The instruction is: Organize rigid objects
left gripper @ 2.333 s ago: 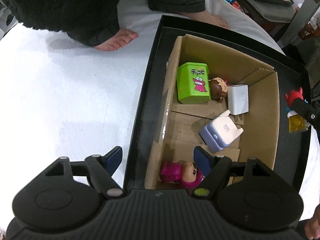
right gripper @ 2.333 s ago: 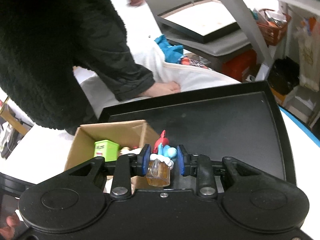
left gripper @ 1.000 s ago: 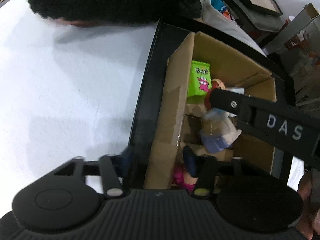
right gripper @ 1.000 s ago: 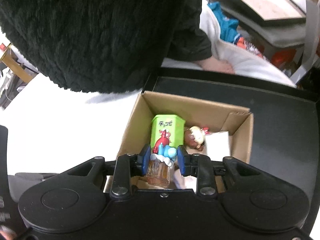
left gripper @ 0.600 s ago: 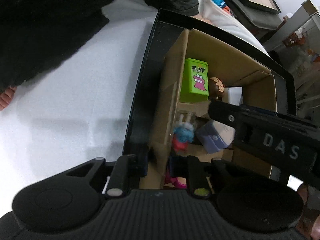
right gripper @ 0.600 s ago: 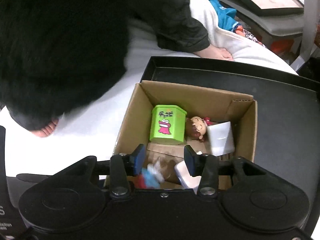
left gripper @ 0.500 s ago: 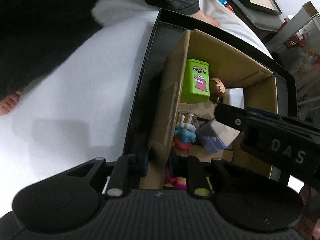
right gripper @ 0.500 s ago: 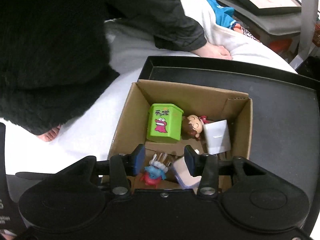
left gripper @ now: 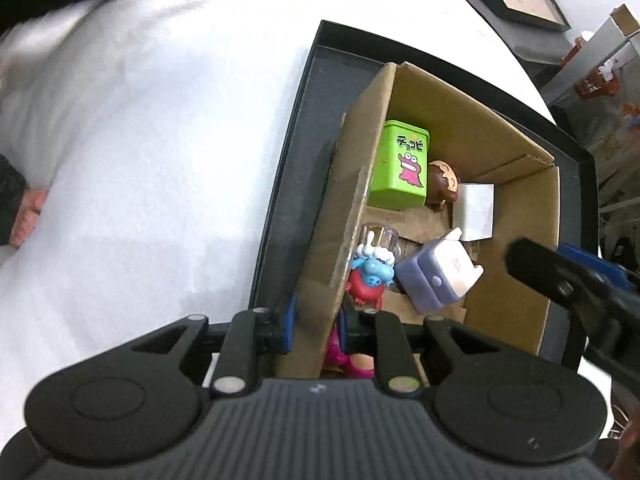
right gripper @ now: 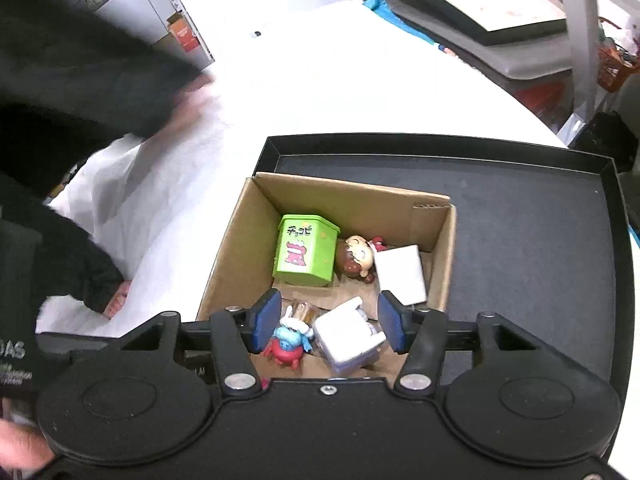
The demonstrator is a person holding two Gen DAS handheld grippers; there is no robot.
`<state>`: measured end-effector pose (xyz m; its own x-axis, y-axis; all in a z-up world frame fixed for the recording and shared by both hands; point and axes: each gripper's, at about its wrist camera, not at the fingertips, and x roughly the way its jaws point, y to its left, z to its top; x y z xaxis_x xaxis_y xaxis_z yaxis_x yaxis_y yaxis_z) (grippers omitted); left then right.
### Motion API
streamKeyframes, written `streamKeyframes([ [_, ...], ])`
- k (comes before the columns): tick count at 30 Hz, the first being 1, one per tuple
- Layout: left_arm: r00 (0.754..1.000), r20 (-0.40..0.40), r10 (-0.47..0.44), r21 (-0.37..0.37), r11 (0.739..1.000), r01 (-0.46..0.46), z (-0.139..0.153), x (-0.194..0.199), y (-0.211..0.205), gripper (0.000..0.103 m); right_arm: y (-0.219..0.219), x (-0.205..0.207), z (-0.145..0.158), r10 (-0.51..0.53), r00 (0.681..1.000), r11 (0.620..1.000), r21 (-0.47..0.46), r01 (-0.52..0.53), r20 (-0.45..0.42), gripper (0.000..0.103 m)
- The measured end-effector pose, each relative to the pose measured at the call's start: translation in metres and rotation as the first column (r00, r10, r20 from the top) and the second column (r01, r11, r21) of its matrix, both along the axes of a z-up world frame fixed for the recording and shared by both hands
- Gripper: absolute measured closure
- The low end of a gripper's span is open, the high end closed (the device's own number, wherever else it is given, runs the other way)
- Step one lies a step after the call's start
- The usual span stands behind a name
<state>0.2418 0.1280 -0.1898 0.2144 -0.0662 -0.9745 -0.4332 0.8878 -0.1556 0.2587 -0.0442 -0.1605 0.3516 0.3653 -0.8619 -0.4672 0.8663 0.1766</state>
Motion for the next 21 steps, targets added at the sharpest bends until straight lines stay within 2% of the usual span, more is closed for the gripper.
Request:
streamKeyframes([
  [2, 1.000, 0.001, -0.004, 0.019, 1.000, 0.004, 0.005, -0.001, -0.002, 0.079, -0.007, -0.002, 0.005, -0.007, 1.000, 1.000, 0.002, 0.007, 0.013, 0.039],
  [4, 1.000, 0.000, -0.006, 0.029, 1.000, 0.006, 0.011, -0.003, -0.003, 0.067, -0.017, -0.005, 0.009, -0.022, 0.999, 1.000, 0.007, 0.022, 0.023, 0.034],
  [7, 1.000, 0.013, 0.014, 0.041, 0.999, -0.014, 0.020, -0.010, -0.001, 0.054, -0.032, -0.009, 0.011, -0.048, 0.998, 0.999, 0.000, 0.048, 0.041, 0.026],
  [15, 0.998, 0.054, -0.011, 0.075, 0.997, 0.007, 0.053, -0.027, -0.016, 0.034, -0.075, -0.028, 0.018, -0.143, 0.988, 0.990, -0.006, 0.143, 0.051, 0.012],
  [21, 0.992, 0.111, -0.057, 0.109, 0.993, 0.044, 0.085, -0.043, -0.035, 0.026, -0.099, -0.050, 0.035, -0.195, 0.977, 0.981, 0.012, 0.195, 0.083, 0.003],
])
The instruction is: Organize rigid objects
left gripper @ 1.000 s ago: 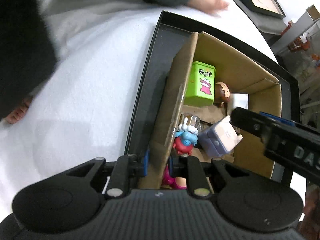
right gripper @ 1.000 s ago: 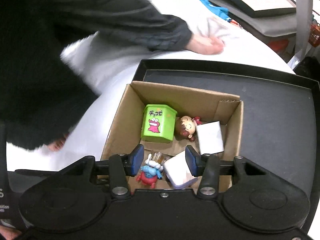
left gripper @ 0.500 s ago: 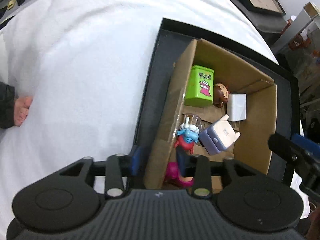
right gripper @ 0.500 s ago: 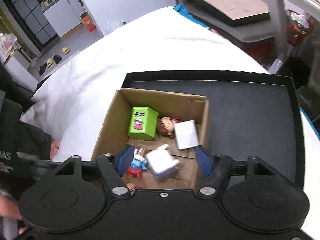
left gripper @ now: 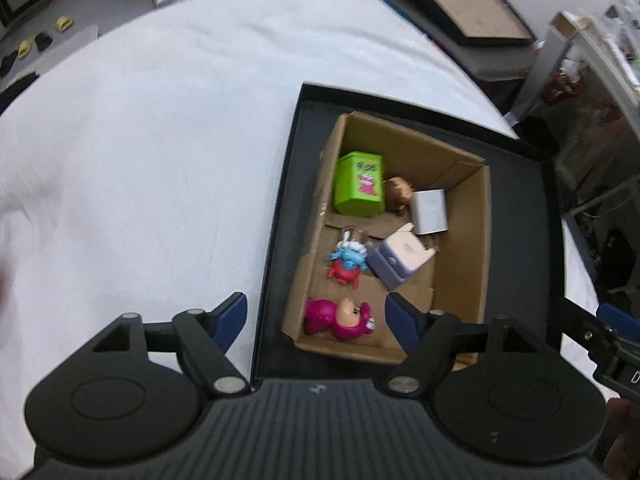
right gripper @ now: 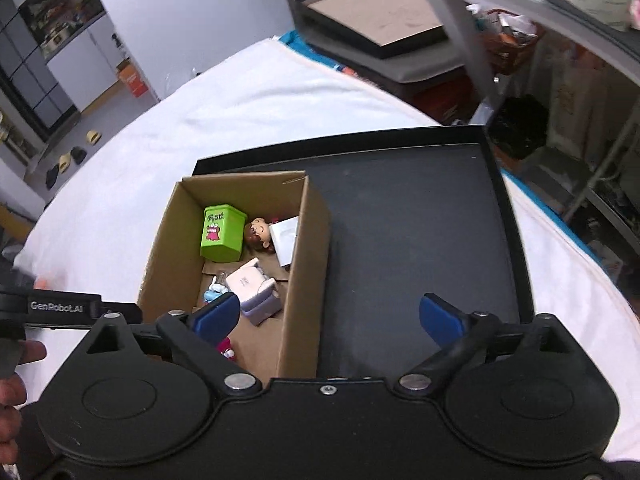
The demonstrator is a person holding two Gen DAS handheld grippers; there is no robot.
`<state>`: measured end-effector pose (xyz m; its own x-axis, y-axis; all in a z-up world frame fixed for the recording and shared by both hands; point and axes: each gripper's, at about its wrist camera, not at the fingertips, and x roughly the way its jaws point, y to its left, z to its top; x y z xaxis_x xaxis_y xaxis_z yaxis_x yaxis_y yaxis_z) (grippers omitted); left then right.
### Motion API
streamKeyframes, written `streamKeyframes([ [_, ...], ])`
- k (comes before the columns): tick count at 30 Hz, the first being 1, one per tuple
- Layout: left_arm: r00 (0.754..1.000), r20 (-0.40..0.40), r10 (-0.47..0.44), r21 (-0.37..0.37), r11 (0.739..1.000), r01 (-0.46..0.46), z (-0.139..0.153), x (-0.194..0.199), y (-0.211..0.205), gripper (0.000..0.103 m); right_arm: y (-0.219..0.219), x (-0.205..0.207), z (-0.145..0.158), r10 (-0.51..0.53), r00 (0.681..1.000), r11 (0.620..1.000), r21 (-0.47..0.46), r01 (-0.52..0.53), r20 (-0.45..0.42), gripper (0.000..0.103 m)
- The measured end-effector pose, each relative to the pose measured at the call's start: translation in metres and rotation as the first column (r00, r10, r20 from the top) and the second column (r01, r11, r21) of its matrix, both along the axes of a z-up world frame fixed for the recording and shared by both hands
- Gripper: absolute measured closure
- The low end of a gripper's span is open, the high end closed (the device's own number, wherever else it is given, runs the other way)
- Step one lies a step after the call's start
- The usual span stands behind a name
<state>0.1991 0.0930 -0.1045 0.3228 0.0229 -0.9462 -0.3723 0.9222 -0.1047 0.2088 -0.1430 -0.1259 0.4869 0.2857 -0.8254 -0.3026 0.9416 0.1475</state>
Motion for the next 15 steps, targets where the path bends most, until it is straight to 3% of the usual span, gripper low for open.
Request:
streamKeyframes([
  [15, 0.981, 0.156, -0.114, 0.075, 0.992, 0.103, 0.063, -0.068, -0.039, 0.015, -0.032, -0.067, 0.053, -0.056, 0.987, 0.998, 0.024, 0.052, 0.150, 0.000],
])
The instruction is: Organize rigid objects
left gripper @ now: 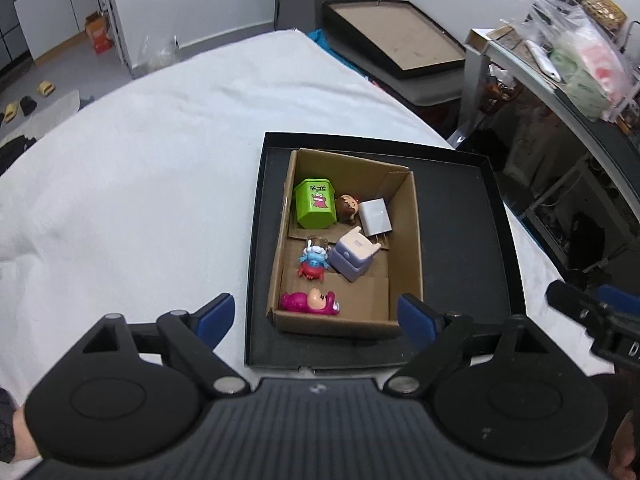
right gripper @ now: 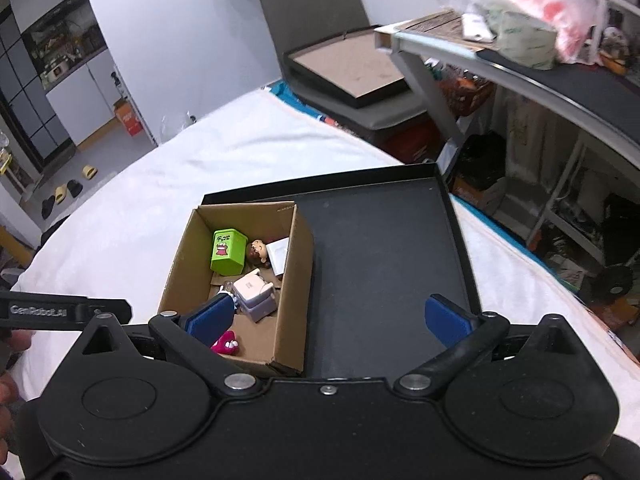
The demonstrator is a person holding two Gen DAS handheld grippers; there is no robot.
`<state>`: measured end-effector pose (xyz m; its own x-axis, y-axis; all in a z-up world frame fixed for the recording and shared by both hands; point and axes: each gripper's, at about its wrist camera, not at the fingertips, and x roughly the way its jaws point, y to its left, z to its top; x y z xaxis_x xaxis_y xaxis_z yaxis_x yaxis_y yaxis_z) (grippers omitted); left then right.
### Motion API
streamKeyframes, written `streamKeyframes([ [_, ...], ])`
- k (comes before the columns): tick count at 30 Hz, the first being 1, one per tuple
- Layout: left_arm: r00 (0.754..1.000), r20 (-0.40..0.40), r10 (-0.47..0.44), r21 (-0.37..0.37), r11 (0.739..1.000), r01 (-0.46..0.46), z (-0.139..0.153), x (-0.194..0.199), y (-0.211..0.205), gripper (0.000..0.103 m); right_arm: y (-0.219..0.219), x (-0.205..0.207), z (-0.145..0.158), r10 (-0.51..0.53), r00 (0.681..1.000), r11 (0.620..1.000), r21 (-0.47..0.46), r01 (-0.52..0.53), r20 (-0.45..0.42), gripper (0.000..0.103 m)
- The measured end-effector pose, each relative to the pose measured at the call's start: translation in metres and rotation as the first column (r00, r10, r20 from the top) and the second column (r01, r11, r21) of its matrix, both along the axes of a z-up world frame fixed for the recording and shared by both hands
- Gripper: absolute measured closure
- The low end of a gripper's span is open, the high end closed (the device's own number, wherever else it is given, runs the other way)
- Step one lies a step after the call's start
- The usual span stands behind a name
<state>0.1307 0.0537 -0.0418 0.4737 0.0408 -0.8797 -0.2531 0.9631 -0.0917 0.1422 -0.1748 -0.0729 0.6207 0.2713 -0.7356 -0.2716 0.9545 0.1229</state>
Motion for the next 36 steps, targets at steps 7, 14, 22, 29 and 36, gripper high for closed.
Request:
streamKeyframes([
  [7, 0.999, 0.029, -0.029, 0.040, 0.999, 0.028, 0.014, -0.038, -0.014, 0.013, -0.022, -0.035, 0.009, -0.038, 0.998, 0.999, 0.021, 0.037, 0.057, 0.000],
  [14, 0.995, 0.074, -0.069, 0.061, 0.996, 0.064, 0.022, -0.070, -0.028, 0.012, -0.028, -0.068, 0.019, -0.053, 0.997, 0.998, 0.039, 0.051, 0.058, 0.000],
  [22, 0.986, 0.150, -0.071, 0.066, 0.996, 0.062, 0.038, -0.103, -0.028, 0.012, -0.028, -0.103, 0.033, -0.065, 0.991, 0.998, 0.020, 0.063, 0.114, 0.000],
  [29, 0.978, 0.197, -0.074, 0.059, 0.996, 0.064, 0.051, -0.130, -0.030, 0.011, -0.025, -0.129, 0.041, -0.073, 0.990, 0.997, 0.008, 0.073, 0.117, 0.000],
  [36, 0.965, 0.234, -0.114, 0.110, 0.990, 0.090, 0.060, -0.159, -0.042, 0.011, -0.021, -0.154, 0.044, -0.060, 0.984, 0.998, -0.007, 0.062, 0.165, 0.000],
])
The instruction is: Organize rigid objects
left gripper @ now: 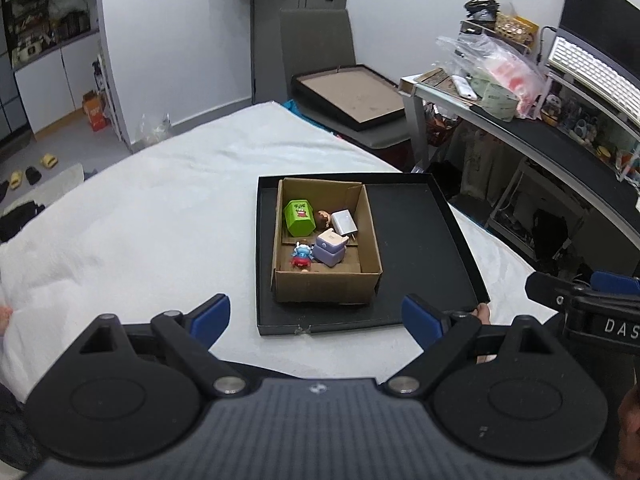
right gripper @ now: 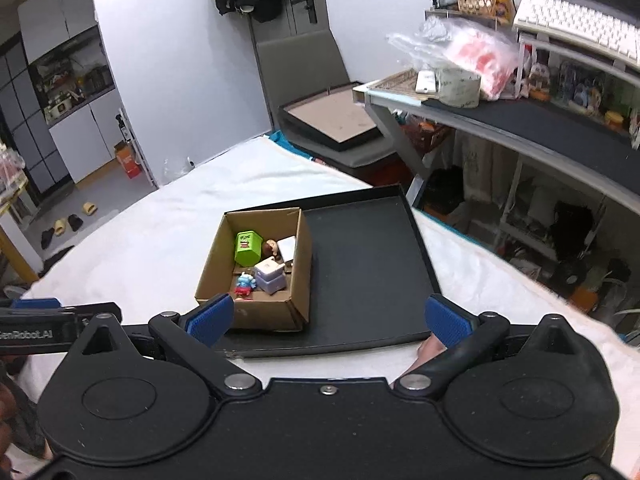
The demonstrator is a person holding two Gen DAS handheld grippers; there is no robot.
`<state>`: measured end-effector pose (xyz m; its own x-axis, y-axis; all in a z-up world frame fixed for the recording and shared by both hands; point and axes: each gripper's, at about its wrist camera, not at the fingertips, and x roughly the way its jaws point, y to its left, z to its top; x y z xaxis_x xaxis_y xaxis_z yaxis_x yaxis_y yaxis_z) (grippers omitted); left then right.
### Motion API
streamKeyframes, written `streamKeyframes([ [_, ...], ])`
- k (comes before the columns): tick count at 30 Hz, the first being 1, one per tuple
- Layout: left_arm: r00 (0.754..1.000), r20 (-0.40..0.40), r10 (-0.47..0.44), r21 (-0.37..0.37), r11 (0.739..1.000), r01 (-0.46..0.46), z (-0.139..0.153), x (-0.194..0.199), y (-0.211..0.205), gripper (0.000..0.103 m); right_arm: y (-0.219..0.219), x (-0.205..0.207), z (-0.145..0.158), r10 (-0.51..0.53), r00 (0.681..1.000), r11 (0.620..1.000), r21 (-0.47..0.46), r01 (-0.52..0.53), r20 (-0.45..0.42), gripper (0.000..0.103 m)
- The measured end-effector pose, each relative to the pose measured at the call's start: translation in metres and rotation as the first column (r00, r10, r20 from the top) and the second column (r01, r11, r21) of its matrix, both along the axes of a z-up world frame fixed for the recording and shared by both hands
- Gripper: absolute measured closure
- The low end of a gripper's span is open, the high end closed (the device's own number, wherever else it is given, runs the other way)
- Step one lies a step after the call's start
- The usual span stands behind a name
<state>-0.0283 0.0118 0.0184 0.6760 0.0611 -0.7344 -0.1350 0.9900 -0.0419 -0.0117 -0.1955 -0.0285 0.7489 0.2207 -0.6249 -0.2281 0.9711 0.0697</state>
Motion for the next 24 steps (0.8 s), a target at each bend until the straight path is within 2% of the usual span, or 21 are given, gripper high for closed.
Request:
streamKeyframes([
  [12, 0.997, 0.074, -0.037, 0.025, 0.999, 0.035, 0.012, -0.033, -0.021, 0.011, -0.012, -0.042, 0.015, -0.004, 0.996, 1.000, 0.016, 0.003, 0.087, 0.000],
  [24, 0.994, 0.104, -0.032, 0.029, 0.999, 0.030, 0.013, -0.050, -0.025, 0.011, -0.015, -0.061, 0.019, 0.006, 0.993, 0.999, 0.039, -0.011, 0.116, 0.000],
])
